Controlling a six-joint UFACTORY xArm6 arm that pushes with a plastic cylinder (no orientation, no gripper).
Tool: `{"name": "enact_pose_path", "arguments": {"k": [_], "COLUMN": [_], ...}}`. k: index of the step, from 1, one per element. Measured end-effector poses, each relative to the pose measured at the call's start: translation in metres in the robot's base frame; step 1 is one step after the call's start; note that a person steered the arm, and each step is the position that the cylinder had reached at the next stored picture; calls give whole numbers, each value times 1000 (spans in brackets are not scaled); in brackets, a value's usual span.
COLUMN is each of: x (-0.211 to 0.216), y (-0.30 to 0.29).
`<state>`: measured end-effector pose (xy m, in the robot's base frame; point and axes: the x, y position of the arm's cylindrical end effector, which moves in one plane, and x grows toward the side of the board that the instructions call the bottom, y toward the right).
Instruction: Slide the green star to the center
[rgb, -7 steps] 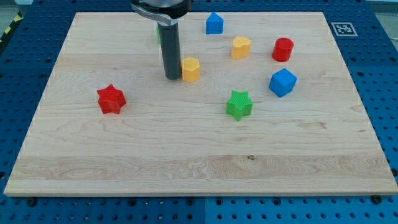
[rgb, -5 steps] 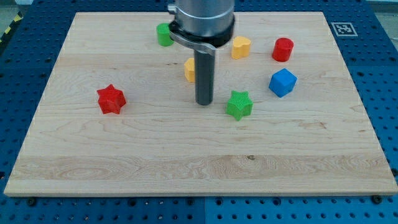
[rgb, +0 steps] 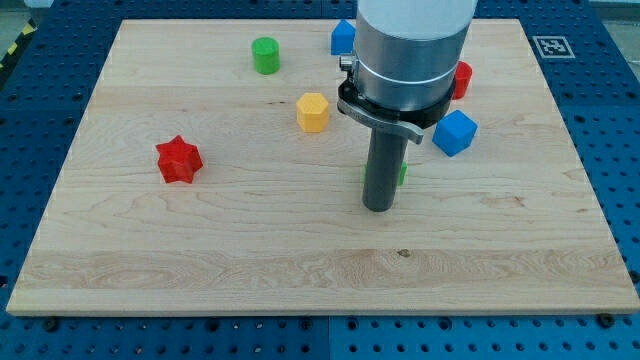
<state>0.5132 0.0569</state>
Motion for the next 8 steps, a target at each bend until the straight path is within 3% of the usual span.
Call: {"name": "enact_pose_path", "arguments": {"k": [4, 8], "x": [-37, -25], "y": [1, 29]}}
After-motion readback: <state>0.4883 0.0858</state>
